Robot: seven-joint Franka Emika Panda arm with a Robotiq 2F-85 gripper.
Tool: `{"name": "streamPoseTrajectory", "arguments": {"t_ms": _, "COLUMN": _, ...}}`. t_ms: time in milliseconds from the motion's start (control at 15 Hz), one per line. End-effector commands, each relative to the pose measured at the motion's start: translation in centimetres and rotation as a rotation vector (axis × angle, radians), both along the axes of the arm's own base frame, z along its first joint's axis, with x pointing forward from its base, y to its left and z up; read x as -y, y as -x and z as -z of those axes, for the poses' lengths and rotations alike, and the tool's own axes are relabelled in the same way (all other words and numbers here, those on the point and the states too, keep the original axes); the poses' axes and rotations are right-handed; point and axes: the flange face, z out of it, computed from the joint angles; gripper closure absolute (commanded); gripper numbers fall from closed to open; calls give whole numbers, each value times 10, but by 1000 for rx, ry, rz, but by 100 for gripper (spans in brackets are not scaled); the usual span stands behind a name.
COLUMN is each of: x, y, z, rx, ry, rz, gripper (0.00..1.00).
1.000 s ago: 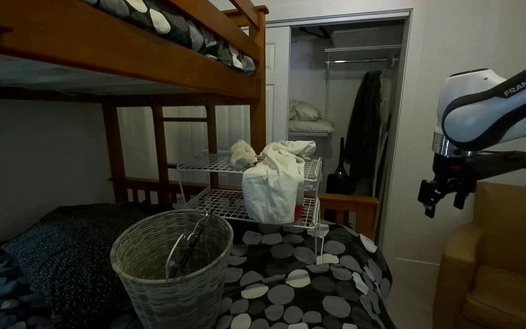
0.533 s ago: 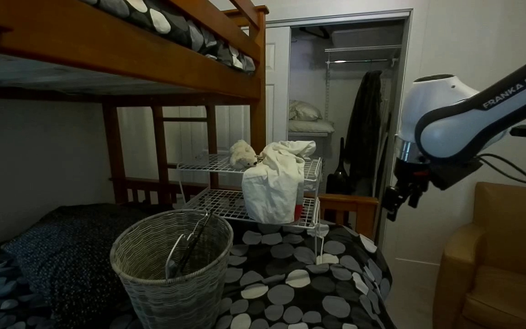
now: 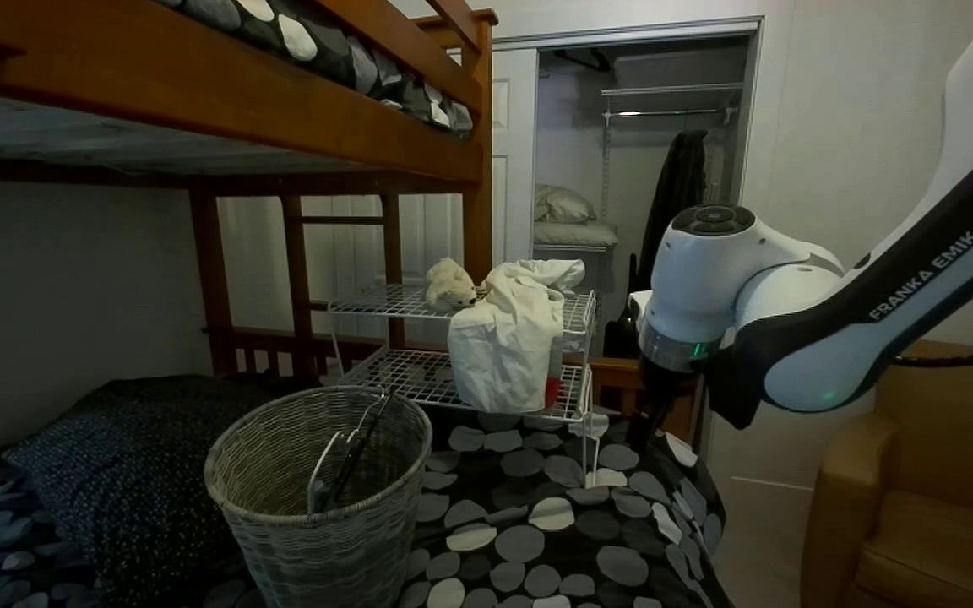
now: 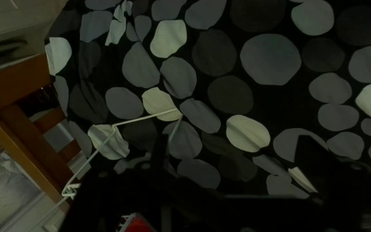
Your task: Move the bowl from the bottom shelf to the top one
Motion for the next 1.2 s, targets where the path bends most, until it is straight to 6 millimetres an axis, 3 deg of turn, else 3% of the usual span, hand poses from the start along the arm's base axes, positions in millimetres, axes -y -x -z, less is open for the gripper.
{"name": "streamPoseTrajectory", "arguments": {"t_ms": 0, "x": 1, "y": -1, "z": -2, "rx": 5, "ry": -2, "rz": 1, "gripper": 0}}
{"name": "streamPoseTrajectory", "arguments": {"t_ms": 200, "x": 2, "y": -3, "z": -6, "rx": 56, "ry": 27, "rz": -19, "gripper": 0}}
{"name": "streamPoseTrajectory", "arguments": {"t_ms": 400, "x": -8, "y": -19, "z": -10, "rx": 115, "ry": 134, "rz": -197, "gripper": 0}}
{"name": "streamPoseTrajectory", "arguments": {"t_ms": 733, "x": 8, "y": -75, "z": -27, "rx": 163, "ry": 368, "rz": -402, "gripper": 0}}
{"name": "streamPoseTrajectory", "arguments": {"t_ms": 867, "x": 8, "y": -93, "z": -21, "rx": 178, "ry": 423, "rz": -448, "gripper": 0}}
{"name": "streamPoseTrajectory", "arguments": {"t_ms": 933, "x": 9, "y": -98, "z": -7, "rx": 183, "ry": 424, "rz": -432, "gripper": 0}}
{"name": "streamPoseTrajectory", "arguments": {"t_ms": 1133, "x": 0, "y": -92, "z": 55, "rx": 134, "ry": 303, "rz": -342, "gripper": 0}}
